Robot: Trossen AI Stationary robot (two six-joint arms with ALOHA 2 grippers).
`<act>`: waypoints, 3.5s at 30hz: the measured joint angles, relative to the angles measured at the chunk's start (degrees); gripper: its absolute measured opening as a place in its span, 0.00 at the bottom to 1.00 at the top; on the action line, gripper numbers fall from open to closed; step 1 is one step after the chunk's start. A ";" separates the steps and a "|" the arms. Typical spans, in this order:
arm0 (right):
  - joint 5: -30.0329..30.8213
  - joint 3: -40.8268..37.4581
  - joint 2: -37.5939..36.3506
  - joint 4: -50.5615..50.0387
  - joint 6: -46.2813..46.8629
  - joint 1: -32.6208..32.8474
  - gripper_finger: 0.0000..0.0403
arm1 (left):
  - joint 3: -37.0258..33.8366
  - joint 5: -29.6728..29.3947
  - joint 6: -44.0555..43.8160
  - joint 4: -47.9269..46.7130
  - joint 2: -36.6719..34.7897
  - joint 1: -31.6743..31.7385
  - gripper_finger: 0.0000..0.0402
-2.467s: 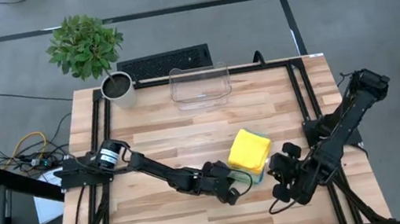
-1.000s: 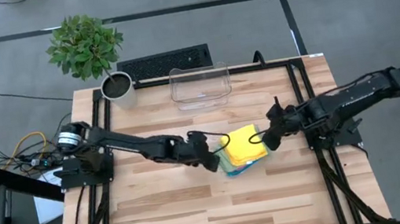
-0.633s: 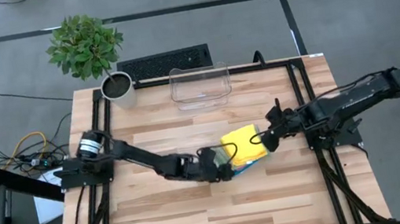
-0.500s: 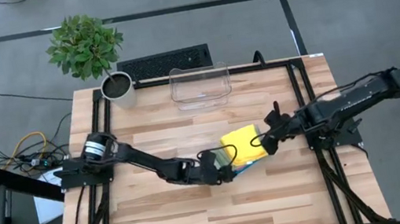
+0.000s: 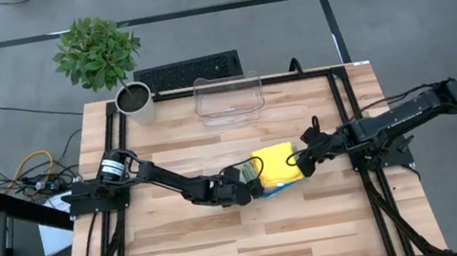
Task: Fold microfiber towels
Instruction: Put the folded stacked microfiber towels into the transparent bin
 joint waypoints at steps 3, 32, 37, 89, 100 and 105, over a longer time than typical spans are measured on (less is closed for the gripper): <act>0.14 -0.01 1.18 2.21 -0.28 -0.50 0.71 | 0.02 -0.99 1.21 -0.53 0.00 1.10 0.69; -3.52 0.69 -1.43 -6.09 4.10 -0.90 0.71 | 0.04 6.99 14.73 -0.14 0.08 6.40 0.68; -2.37 0.64 -4.22 -12.13 7.28 0.98 0.71 | 0.03 9.35 16.79 -0.22 0.02 6.79 0.68; -17.82 5.72 24.79 36.46 -1.46 -8.69 0.20 | -0.22 10.68 32.63 -10.16 -10.88 11.52 0.11; -17.83 25.25 19.40 12.74 -12.87 -17.54 0.20 | 0.18 7.86 38.80 -19.23 -25.66 18.91 0.11; -20.19 35.09 22.26 6.68 -18.39 -24.01 0.20 | 0.61 11.44 41.77 -19.71 -27.32 26.59 0.11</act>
